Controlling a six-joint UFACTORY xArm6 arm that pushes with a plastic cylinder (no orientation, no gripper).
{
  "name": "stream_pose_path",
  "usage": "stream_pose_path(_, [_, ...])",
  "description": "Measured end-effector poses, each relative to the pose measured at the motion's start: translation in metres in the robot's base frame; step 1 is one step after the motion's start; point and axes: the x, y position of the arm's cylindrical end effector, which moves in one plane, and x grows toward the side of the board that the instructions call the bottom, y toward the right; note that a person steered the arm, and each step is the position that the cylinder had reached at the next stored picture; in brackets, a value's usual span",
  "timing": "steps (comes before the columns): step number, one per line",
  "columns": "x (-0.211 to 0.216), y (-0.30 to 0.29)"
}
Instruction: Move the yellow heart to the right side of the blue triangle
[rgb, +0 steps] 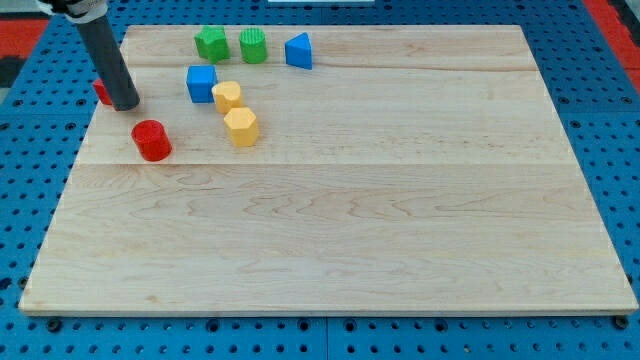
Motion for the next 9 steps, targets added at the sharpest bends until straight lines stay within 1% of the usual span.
stream_pose_path(1, [0.000,0.000])
stream_pose_path(2, [0.000,0.016])
stream_pose_path(5, [0.000,0.197])
stream_pose_path(6, [-0.001,0.143])
stream_pose_path(7, [-0.001,0.155])
stream_pose_path(8, [-0.018,0.182])
stream_pose_path(9, [-0.035,0.186])
